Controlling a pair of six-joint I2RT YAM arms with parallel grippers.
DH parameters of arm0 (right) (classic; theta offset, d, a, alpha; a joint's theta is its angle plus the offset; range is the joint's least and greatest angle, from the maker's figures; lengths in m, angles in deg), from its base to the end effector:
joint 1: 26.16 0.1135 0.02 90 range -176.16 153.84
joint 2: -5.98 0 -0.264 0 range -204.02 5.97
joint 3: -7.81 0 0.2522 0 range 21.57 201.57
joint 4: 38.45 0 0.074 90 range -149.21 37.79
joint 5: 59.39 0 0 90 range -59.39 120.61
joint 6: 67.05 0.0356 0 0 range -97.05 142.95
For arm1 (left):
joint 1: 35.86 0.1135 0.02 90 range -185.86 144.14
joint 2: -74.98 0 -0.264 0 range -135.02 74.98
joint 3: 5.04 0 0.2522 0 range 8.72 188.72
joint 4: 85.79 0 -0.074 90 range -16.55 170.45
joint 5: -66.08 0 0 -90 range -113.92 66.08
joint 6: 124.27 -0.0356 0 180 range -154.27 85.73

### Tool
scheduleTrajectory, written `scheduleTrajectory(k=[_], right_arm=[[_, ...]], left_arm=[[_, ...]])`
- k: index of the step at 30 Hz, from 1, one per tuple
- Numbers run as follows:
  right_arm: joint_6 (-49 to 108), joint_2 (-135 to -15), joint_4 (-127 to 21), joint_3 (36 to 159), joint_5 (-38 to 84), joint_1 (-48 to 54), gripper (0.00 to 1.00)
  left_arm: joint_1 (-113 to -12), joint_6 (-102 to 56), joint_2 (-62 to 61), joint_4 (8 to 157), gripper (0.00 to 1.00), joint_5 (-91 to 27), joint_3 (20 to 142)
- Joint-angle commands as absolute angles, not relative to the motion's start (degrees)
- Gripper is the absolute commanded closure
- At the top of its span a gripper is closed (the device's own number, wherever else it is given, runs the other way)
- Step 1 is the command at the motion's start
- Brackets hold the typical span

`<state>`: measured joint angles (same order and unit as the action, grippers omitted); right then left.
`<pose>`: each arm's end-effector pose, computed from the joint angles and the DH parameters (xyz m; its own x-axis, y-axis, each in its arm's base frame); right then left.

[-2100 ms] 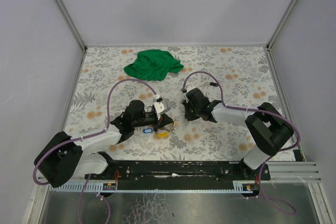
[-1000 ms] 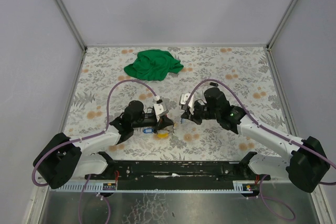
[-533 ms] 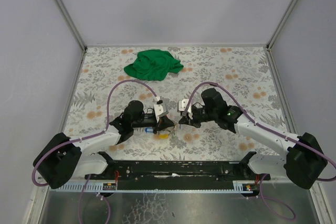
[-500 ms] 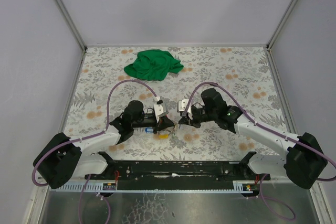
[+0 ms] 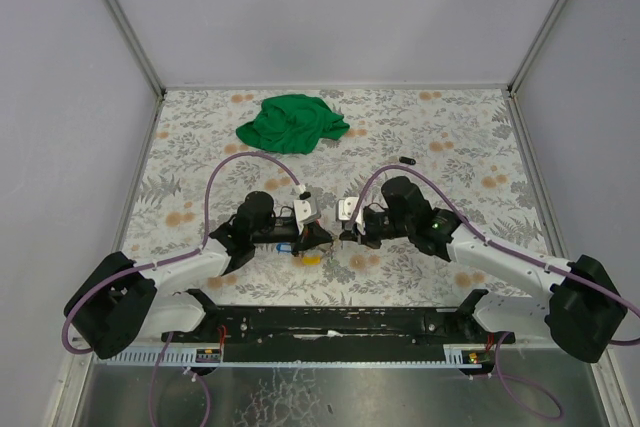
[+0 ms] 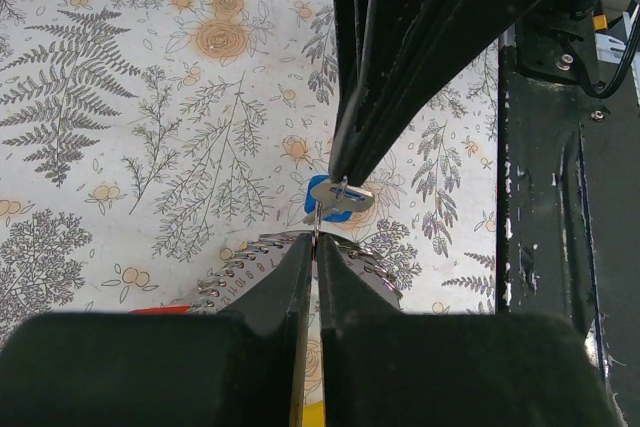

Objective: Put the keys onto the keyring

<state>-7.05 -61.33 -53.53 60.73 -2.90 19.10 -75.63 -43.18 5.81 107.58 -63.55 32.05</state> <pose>0.1639 0.1933 0.2434 0.1654 -0.4254 -0.8898 -0.9790 0.0379 -0.2001 0.1668 -0.1683 0.1938 -0.0954 0.2346 -0.9674 0.9837 0.1713 -0.0554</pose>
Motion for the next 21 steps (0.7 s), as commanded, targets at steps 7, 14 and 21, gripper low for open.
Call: scheduleTrajectory(k=[7, 14, 21], right_arm=[[-7.45, -59.15, -48.77, 59.82, 0.00, 20.59, 1.00], [-7.07, -58.89, -47.76, 59.37, 0.38, 20.69, 1.00], [-6.98, -59.29, -47.63, 59.52, 0.50, 20.76, 1.00]], left_arm=[[-75.85, -43.94, 5.61, 111.77, 1.00, -64.92, 32.20], [-75.80, -43.94, 5.54, 111.57, 1.00, -64.87, 32.29], [-75.85, -43.90, 5.53, 111.48, 1.00, -64.91, 32.36]])
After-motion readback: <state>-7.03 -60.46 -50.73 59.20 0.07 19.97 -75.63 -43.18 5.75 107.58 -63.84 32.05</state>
